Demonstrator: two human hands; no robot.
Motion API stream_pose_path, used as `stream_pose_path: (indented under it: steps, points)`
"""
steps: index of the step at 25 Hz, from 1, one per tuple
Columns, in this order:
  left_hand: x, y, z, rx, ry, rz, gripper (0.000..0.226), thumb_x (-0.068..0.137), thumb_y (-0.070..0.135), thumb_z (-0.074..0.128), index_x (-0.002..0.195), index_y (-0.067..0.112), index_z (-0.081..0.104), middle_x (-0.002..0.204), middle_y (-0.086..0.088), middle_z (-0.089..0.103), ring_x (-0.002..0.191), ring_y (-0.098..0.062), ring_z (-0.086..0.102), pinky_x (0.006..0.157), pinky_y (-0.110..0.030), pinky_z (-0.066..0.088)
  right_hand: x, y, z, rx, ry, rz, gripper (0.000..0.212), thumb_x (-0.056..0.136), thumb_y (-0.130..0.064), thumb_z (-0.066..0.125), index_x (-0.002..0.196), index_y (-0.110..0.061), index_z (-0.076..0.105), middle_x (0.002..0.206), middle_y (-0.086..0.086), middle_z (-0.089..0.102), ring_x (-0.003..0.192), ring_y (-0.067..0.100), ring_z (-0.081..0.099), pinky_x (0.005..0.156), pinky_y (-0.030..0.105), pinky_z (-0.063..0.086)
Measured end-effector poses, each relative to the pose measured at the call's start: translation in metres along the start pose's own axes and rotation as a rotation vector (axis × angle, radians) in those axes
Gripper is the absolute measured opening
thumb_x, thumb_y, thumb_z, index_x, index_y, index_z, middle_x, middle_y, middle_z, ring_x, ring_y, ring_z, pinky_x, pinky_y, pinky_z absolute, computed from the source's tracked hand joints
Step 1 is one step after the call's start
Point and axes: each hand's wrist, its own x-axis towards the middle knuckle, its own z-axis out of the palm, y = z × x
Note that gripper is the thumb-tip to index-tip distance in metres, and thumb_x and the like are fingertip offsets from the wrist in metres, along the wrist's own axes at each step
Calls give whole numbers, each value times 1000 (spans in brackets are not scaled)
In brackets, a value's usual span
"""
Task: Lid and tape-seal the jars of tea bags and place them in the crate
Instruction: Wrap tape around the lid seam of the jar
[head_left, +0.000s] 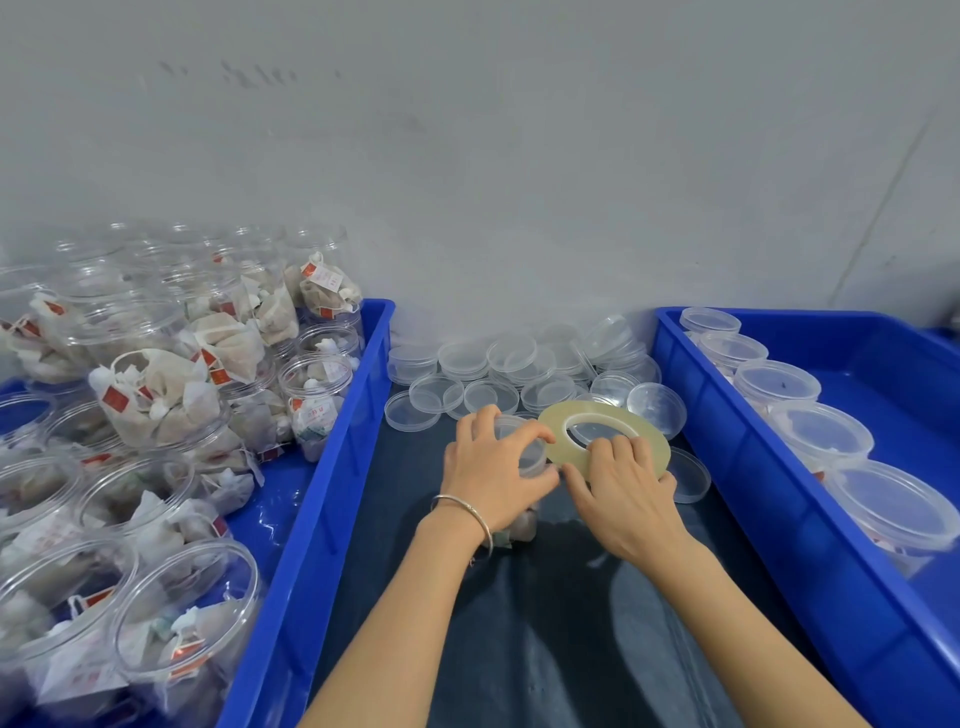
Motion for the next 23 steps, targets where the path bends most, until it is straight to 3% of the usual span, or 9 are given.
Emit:
stream_pose_path:
  steps: [6,23]
  points:
    - [1,2,7,12,100,-36,29,83,56,56,110,45,54,139,0,32,132,-24,24,103,-39,31,1,-3,0,-72,-6,-1,40,99,-49,27,108,-15,45,121,0,43,119,21,32,90,45,37]
    - [1,14,11,61,111,-106,27,86,44,54,113,39,50,131,-5,33,123,-31,30,97,-44,34,0,-10,-7,-130,-3,8,43,99,-50,26,110,-15,48,120,0,47,118,20,35,88,45,37]
